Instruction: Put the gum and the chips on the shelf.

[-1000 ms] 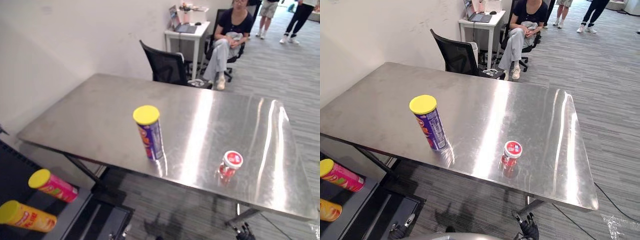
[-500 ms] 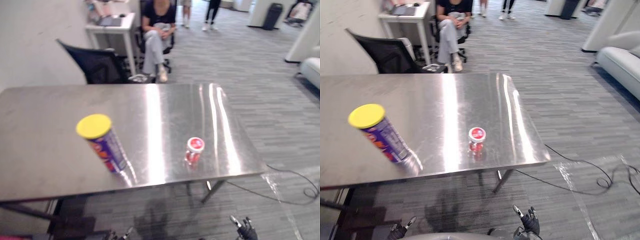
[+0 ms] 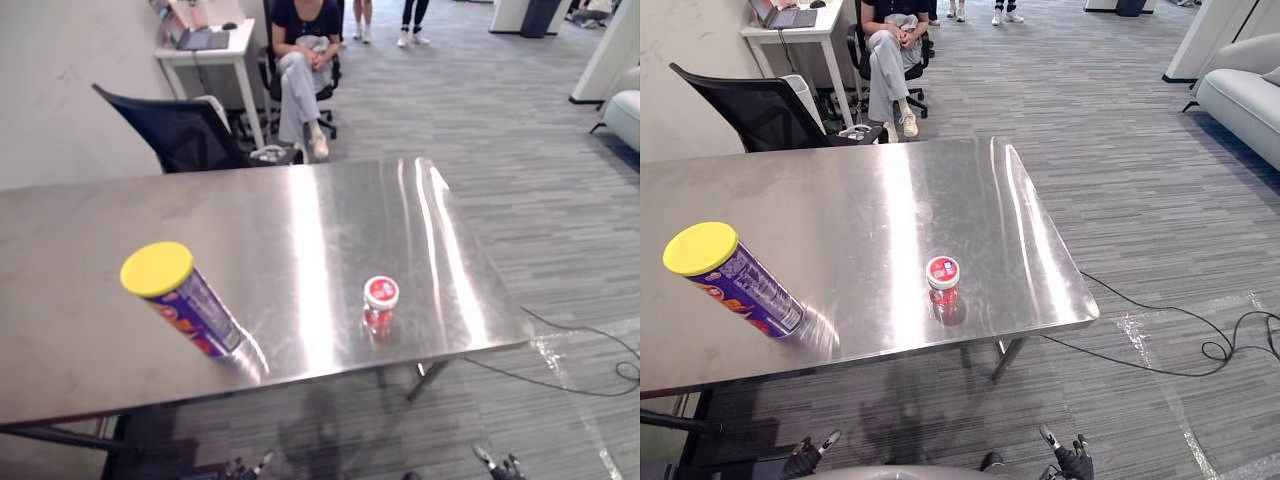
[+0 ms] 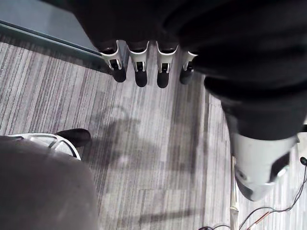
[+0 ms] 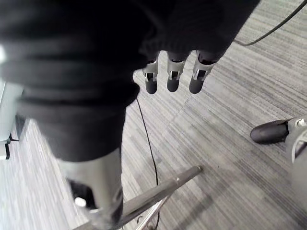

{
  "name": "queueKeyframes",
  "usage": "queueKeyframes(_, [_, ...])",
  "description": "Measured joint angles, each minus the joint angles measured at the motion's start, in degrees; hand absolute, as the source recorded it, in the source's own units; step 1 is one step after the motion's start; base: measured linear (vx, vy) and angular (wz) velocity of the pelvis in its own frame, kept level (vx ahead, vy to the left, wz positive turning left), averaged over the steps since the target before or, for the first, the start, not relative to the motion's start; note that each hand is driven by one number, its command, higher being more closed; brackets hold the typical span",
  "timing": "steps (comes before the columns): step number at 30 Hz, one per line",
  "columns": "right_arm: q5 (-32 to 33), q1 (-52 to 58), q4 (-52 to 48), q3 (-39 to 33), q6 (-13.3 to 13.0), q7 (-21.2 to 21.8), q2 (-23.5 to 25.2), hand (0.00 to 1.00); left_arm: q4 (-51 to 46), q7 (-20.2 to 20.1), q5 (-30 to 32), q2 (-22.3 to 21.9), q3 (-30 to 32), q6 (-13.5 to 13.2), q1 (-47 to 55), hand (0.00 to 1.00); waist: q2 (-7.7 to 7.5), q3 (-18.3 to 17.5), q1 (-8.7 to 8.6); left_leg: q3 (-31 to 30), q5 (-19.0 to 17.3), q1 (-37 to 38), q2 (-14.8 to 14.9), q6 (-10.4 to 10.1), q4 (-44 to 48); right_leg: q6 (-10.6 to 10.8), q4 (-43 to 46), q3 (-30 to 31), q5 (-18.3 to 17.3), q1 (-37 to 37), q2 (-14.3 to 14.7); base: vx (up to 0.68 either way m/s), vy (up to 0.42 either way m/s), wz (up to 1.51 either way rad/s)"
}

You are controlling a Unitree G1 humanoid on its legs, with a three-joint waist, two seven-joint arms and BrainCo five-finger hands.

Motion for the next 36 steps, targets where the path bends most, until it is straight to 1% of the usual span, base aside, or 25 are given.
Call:
queueKeyframes(4, [2.1, -0.08, 0.34, -5.09, 0.04, -3.44, -0.09, 0.0, 0.05, -0.01, 0.1, 0.48, 0.03, -0.14, 0.04, 0.0, -0.06, 0.04, -0.1, -0.4, -0.54, 0.0, -0.85, 0.41, 0.01, 0.68, -1.54, -0.05, 0.98, 0.77, -0.65, 0.05, 0.049, 0.01])
queueKeyframes(7, [5.19, -1.02, 0.18, -12.96, 0.08, -6.48, -0.67, 0.0, -0.06, -0.29, 0.2, 0.41, 1.23, -0.28, 0.06, 0.0, -0.18, 0.1, -0.12, -0.58, -1.46, 0.0, -1.15, 0.66, 0.62, 0.79, -1.52, 0.0, 1.06, 0.94, -1.06, 0.03, 0.049, -0.01])
queueKeyframes(9, [7.7, -2.18, -0.57, -21.79, 0.1, -8.41, -3.48, 0.0, -0.78, -0.51, 0.25, -0.06, 2.94, -0.31, 0.55, 0.0, -0.14, 0.05, -0.15, -0.67, -2.27, 0.01, -1.4, 0.86, 1.71, 0.86, -1.45, 0.09, 1.1, 1.25, -1.57, 0.02, 0.038, -0.04])
queueKeyframes(10, [8.56, -2.59, -0.84, -24.21, 0.11, -8.79, -4.54, 0.0, -1.17, -0.55, 0.26, -0.18, 3.56, -0.34, 0.76, 0.0, -0.07, 0.01, -0.17, -0.69, -2.45, 0.06, -1.46, 0.97, 1.76, 0.89, -1.42, 0.13, 1.12, 1.27, -1.64, 0.01, 0.04, -0.04])
queueKeyframes(12, [10.86, -4.25, -2.97, -32.99, 0.14, -10.33, -8.92, 0.0, -1.75, -0.8, 0.26, -0.22, 6.16, -0.72, 1.16, 0.0, 0.01, -0.04, -0.34, -0.7, -2.82, 0.24, -1.67, 0.95, 1.79, 1.02, -1.38, 0.25, 1.2, 1.3, -1.88, 0.0, 0.037, -0.04])
queueKeyframes(13, [11.18, -4.55, -3.61, -34.51, 0.16, -10.56, -9.96, 0.0, -1.81, -0.83, 0.25, -0.2, 6.59, -0.72, 1.19, 0.0, 0.03, -0.05, -0.38, -0.71, -2.92, 0.29, -1.7, 0.84, 1.79, 1.02, -1.35, 0.24, 1.2, 1.33, -1.93, -0.01, 0.022, -0.04])
queueKeyframes(15, [11.28, -6.41, -6.67, -39.23, 0.0, -12.34, -13.98, 0.0, -1.87, -0.83, 0.24, -0.24, 7.42, -0.7, 1.38, 0.0, 0.19, -0.16, -0.67, -0.75, -3.08, 0.35, -1.81, 0.84, 1.89, 1.06, -1.3, 0.22, 1.21, 1.34, -2.15, 0.0, 0.0, 0.0])
queueKeyframes(16, [11.28, -6.56, -7.04, -39.59, -0.01, -12.38, -14.26, 0.0, -1.88, -0.83, 0.24, -0.24, 7.42, -0.69, 1.4, 0.0, 0.21, -0.18, -0.72, -0.77, -3.08, 0.34, -1.81, 0.84, 1.89, 1.06, -1.3, 0.21, 1.21, 1.34, -2.17, 0.0, 0.0, 0.0])
queueKeyframes(17, [11.29, -7.99, -8.73, -40.77, -0.24, -12.75, -16.33, 0.0, -2.78, -0.83, 0.23, -0.34, 7.41, -0.63, 2.08, 0.0, 0.28, -0.27, -1.38, -0.88, -3.08, 0.34, -1.84, 0.84, 1.89, 1.07, -1.3, 0.14, 1.22, 1.37, -2.23, 0.0, 0.0, 0.0])
queueKeyframes(19, [11.27, -10.06, -10.78, -41.43, -0.73, -13.72, -18.1, 0.0, -3.94, -0.83, 0.21, -0.48, 7.31, -0.59, 3.17, 0.0, 0.46, -0.38, -1.89, -0.95, -3.08, 0.34, -1.84, 0.84, 1.9, 1.07, -1.33, 0.1, 1.22, 1.4, -2.22, 0.0, 0.0, 0.0])
queueKeyframes(22, [11.15, -12.31, -14.79, -41.56, -2.24, -14.79, -20.82, 0.0, -3.95, -0.5, 0.21, -0.65, 6.73, 0.18, 3.5, 0.0, 1.04, -0.74, -1.87, -1.08, -3.1, 0.33, -1.87, 0.82, 1.9, 1.07, -1.33, 0.08, 1.22, 1.4, -2.17, 0.0, 0.0, 0.0])
queueKeyframes(23, [11.0, -13.04, -17.29, -40.17, -2.92, -15.08, -21.75, 0.0, -3.95, -0.21, 0.21, -0.67, 6.14, 0.8, 3.63, 0.0, 1.11, -0.78, -1.87, -1.15, -3.11, 0.33, -1.9, 0.81, 1.91, 1.07, -1.34, 0.08, 1.22, 1.4, -2.15, 0.0, 0.0, 0.0])
queueKeyframes(25, [10.32, -13.54, -21.4, -36.61, -3.3, -15.58, -22.87, 0.0, -4.09, -0.11, 0.22, -0.67, 5.39, 1.28, 3.87, 0.0, 1.57, -1.07, -1.9, -1.22, -3.13, 0.3, -1.92, 0.79, 1.92, 1.08, -1.34, 0.15, 1.22, 1.32, -2.15, 0.0, -0.006, -0.02])
queueKeyframes(27, [6.15, -14.27, -30.14, -29.37, -3.01, -16.68, -23.7, 0.0, -6.14, 0.14, 0.26, -0.64, 4.24, 1.93, 4.63, 0.0, 1.96, -1.29, -1.95, -1.58, -3.19, -0.03, -1.87, 0.73, 2.3, 1.2, -1.28, 0.77, 1.3, 0.81, -2.1, -0.01, -0.018, -0.12])
queueKeyframes(28, [4.94, -14.35, -32.42, -27.81, -2.73, -16.68, -23.8, 0.0, -6.45, 0.15, 0.26, -0.62, 3.96, 1.94, 4.64, 0.0, 1.99, -1.31, -1.95, -1.85, -3.35, -0.3, -1.78, 0.77, 2.66, 1.24, -1.29, 0.97, 1.33, 0.62, -2.06, -0.01, -0.029, -0.04])
queueKeyframes(29, [1.65, -14.43, -37.56, -24.98, -2.22, -15.77, -23.91, 0.0, -7.18, 0.16, 0.5, -0.69, 3.61, 2.14, 4.54, 0.0, 1.96, -1.32, -2.07, -2.8, -3.58, -0.99, -1.64, 0.86, 3.35, 1.26, -1.28, 0.93, 1.36, 0.37, -2.01, -0.01, -0.03, 0.04])
queueKeyframes(31, [-0.86, -14.47, -42.58, -22.51, -1.79, -14.08, -23.94, 0.0, -7.8, 0.18, 0.56, -0.68, 3.17, 2.66, 4.57, 0.0, 1.91, -1.41, -2.04, -2.84, -3.58, -1.58, -1.58, 0.85, 3.6, 1.19, -1.17, 0.94, 1.44, -0.15, -2.01, -0.01, -0.015, 0.03])
queueKeyframes(32, [-2.94, -14.42, -46.58, -20.28, -1.22, -12.34, -23.93, 0.0, -7.84, 0.2, 0.61, -0.67, 2.98, 2.84, 4.61, 0.0, 1.94, -1.42, -2.08, -2.84, -3.58, -1.81, -1.55, 0.85, 3.63, 1.18, -1.15, 0.96, 1.51, -0.43, -1.97, -0.01, -0.015, -0.03])
queueKeyframes(33, [-5.33, -14.07, -50.15, -18.33, 0.06, -9.42, -23.93, 0.0, -7.83, 0.2, 1.57, -0.67, 2.98, 3.12, 4.76, 0.0, 1.86, -1.47, -2.14, -2.85, -3.58, -1.77, -1.53, 0.85, 3.64, 1.2, -1.16, 1.0, 1.53, -0.42, -1.95, -0.01, -0.018, -0.04])
queueKeyframes(34, [-6.19, -13.92, -51.62, -17.34, 0.51, -7.93, -23.94, 0.0, -7.84, 0.2, 2.34, -0.67, 2.97, 3.12, 4.83, 0.0, 1.77, -1.52, -2.16, -2.86, -3.58, -1.77, -1.53, 0.85, 3.66, 1.2, -1.16, 1.01, 1.54, -0.42, -1.95, 0.0, 0.0, 0.0])
queueKeyframes(36, [-7.67, -13.4, -55.67, -14.56, 1.81, -0.51, -23.94, 0.0, -7.93, 0.25, 4.53, -0.6, 2.97, 3.05, 4.8, 0.0, 1.43, -1.72, -2.24, -2.89, -3.58, -1.78, -1.54, 0.85, 3.68, 1.24, -1.18, 1.04, 1.56, -0.42, -1.97, 0.0, 0.0, 0.0])
